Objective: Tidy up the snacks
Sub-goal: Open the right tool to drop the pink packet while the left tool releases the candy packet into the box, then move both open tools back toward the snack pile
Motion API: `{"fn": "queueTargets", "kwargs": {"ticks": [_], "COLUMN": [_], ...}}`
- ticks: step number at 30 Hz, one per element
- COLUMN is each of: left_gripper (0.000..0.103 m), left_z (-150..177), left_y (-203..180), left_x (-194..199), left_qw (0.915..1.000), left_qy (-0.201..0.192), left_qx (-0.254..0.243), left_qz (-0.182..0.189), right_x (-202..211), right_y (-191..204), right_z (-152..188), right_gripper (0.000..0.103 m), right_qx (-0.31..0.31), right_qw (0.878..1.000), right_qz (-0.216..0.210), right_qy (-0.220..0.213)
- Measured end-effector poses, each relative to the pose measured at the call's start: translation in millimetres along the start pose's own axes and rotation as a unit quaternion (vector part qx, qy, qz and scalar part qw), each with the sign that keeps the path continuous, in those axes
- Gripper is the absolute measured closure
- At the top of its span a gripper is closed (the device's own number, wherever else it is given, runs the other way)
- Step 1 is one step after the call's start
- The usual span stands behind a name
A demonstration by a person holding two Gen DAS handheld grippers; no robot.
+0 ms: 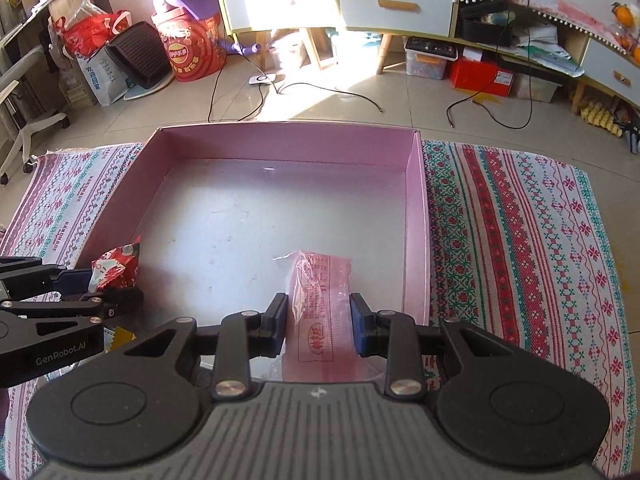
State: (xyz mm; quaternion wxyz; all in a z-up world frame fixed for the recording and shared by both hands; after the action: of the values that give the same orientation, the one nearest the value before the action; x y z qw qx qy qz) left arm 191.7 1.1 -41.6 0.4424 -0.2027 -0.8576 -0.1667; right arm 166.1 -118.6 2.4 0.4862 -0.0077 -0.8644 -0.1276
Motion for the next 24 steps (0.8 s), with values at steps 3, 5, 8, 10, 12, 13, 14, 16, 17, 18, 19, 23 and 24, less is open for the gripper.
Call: {"fn": "queueTargets", "kwargs": {"ticks": [3, 5, 8, 10, 12, 13, 14, 16, 17, 18, 19, 23, 24], "left_gripper": [0.045, 0.038, 0.031, 0.027, 0.020, 0.018, 0.016, 0.012, 0.011, 0.009, 0.009, 0.004, 0.003], "left_z": [-1, -1, -2, -2, -1, 0, 1, 4, 5, 7, 9, 18, 21], "left_y": [-5, -8, -12, -14, -16, -17, -18, -18, -19, -20, -20, -24, -25], "left_x": [7, 12, 20, 26, 33, 37, 41, 49, 52, 56, 59, 72, 75], "left_qw": [0.9998, 0.9996, 0.9994, 0.9993, 0.9991, 0.9990, 0.9989, 0.9987, 0.9987, 0.9986, 0.9986, 0.9984, 0.9983], "left_qy": [-0.015, -0.022, -0.029, -0.034, -0.037, -0.039, -0.042, -0.047, -0.049, -0.049, -0.050, -0.052, -0.051], "left_qx": [-0.008, -0.012, -0.013, -0.015, -0.018, -0.019, -0.019, -0.017, -0.016, -0.016, -0.017, -0.024, -0.026], "left_qz": [-0.004, -0.010, -0.009, -0.006, -0.009, -0.009, -0.010, -0.006, -0.005, -0.005, -0.004, -0.004, -0.004], "right_x": [8, 15, 27, 34, 42, 45, 48, 55, 59, 61, 64, 73, 75], "right_y": [2, 3, 5, 5, 4, 3, 3, 2, 2, 2, 2, 2, 2], "right_z": [-2, -3, -3, -2, 0, 1, 3, 7, 10, 12, 14, 25, 28], "right_gripper": [0.061, 0.048, 0.039, 0.034, 0.030, 0.029, 0.027, 0.024, 0.022, 0.020, 0.019, 0.013, 0.012], "right_qx": [0.000, 0.003, 0.017, 0.021, 0.021, 0.022, 0.022, 0.026, 0.029, 0.031, 0.033, 0.036, 0.036], "right_qw": [1.000, 1.000, 0.999, 0.999, 0.999, 0.999, 0.999, 0.999, 0.998, 0.998, 0.998, 0.998, 0.998], "right_qz": [-0.008, -0.010, -0.009, -0.009, -0.011, -0.013, -0.014, -0.015, -0.014, -0.013, -0.011, -0.012, -0.013], "right_qy": [-0.010, -0.017, -0.030, -0.036, -0.040, -0.040, -0.041, -0.045, -0.047, -0.049, -0.051, -0.051, -0.048]}}
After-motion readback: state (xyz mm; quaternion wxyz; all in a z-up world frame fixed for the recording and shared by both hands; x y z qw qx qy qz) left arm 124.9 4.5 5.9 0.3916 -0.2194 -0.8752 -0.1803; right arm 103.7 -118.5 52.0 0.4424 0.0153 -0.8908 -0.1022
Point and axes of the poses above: each gripper's, at about its wrist camera, not at the fingertips, and x roughly against the way its jaws point, y to its left, z to its underside, the point moved 6 cm from there along -x, roughly the way its jaws point, and after that the axes turned 12 degrees about -x, right-handed, at the moved point
